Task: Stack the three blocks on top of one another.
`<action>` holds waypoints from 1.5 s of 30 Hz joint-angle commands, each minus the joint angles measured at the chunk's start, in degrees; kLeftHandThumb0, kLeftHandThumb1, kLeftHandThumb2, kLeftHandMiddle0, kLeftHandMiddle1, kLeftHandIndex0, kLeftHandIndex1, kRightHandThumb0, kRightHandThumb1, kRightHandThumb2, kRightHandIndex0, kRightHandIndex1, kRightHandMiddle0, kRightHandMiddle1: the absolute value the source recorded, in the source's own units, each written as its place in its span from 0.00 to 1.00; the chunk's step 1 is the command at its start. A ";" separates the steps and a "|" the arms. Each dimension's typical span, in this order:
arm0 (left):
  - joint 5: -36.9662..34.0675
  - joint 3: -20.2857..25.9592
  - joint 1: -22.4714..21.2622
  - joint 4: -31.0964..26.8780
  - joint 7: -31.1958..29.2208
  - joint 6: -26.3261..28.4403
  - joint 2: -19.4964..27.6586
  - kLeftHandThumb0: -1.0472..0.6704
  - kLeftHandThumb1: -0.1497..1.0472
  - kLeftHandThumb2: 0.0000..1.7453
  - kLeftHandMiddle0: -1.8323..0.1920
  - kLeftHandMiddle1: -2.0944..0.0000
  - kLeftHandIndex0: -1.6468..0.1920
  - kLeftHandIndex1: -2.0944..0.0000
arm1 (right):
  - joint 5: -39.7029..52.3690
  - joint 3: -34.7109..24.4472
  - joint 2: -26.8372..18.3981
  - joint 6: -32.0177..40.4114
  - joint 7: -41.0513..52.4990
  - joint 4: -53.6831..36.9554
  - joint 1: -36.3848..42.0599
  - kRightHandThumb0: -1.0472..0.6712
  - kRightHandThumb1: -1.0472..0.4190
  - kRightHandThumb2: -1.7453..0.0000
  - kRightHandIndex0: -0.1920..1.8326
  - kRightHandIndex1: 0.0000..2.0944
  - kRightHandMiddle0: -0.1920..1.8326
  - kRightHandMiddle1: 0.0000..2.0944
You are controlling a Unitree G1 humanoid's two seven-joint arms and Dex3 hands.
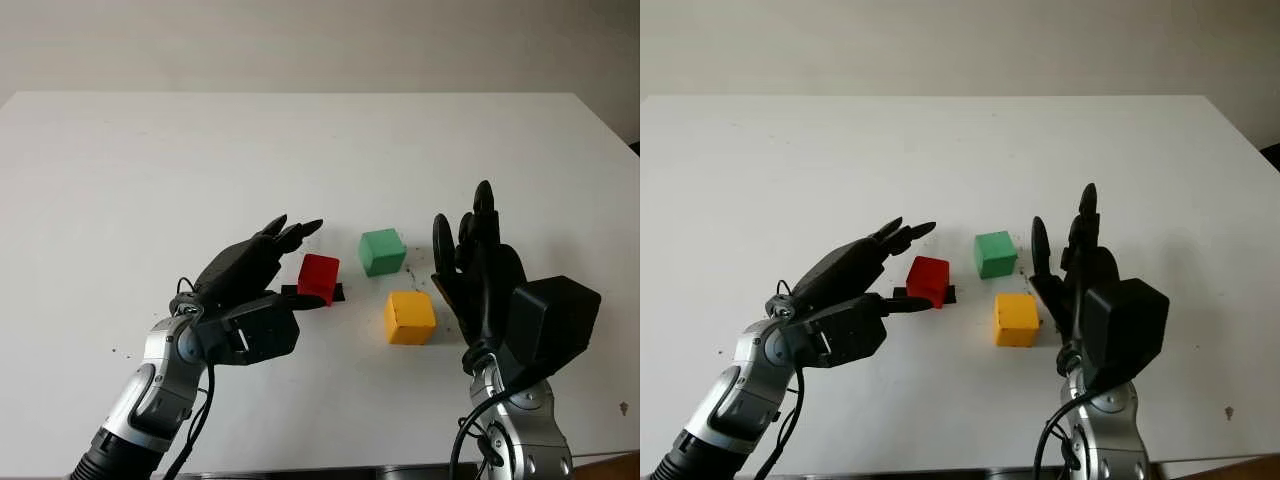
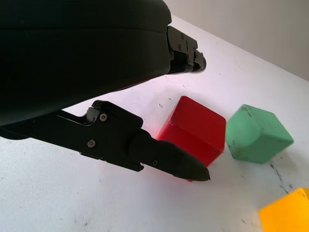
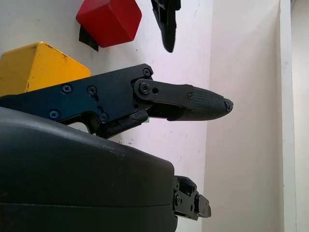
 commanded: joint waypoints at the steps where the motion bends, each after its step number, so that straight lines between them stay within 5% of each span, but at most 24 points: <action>1: -0.60 0.88 1.14 -3.06 -1.07 0.39 0.97 0.20 0.97 0.03 0.99 0.99 0.96 0.99 | -0.25 -0.15 -0.81 0.58 0.28 -1.74 0.49 0.20 0.00 0.71 0.00 0.02 0.03 0.03; 6: -10.37 7.54 4.82 -8.98 -3.59 -0.86 1.46 0.14 1.00 0.07 1.00 1.00 1.00 1.00 | -2.25 -0.36 -4.39 -0.08 2.05 -3.58 0.98 0.21 0.00 0.72 0.01 0.03 0.03 0.03; 10: -18.99 13.86 7.13 -9.11 -0.37 -4.53 -0.61 0.12 1.00 0.22 1.00 1.00 1.00 1.00 | -3.33 -2.24 -9.30 -2.37 5.50 -4.57 1.21 0.18 0.00 0.83 0.04 0.04 0.06 0.03; 14: -22.16 17.57 7.11 -5.99 5.47 -8.03 -3.35 0.14 1.00 0.34 1.00 0.99 0.99 0.98 | 2.28 -6.33 -12.84 -0.56 11.48 -7.35 0.65 0.23 0.02 0.94 0.01 0.02 0.05 0.03; 19: -31.49 21.79 4.70 2.39 7.30 -14.44 -6.80 0.18 1.00 0.33 0.98 0.97 0.98 0.97 | 1.36 -8.40 -22.54 6.44 18.26 -12.93 -0.29 0.22 0.05 0.97 0.00 0.01 0.07 0.03; 34: -34.56 23.06 0.33 13.38 8.85 -15.26 -6.25 0.19 1.00 0.35 1.00 0.98 1.00 0.99 | -10.88 -9.15 -46.47 3.68 32.27 -17.31 -2.79 0.25 0.15 0.97 0.08 0.04 0.28 0.06; 45: -34.50 22.01 0.16 13.70 6.74 -15.28 -5.99 0.19 1.00 0.36 1.00 0.99 1.00 1.00 | -25.98 0.04 -49.47 -2.49 34.74 -16.66 -3.04 0.22 0.15 0.97 0.13 0.05 0.36 0.06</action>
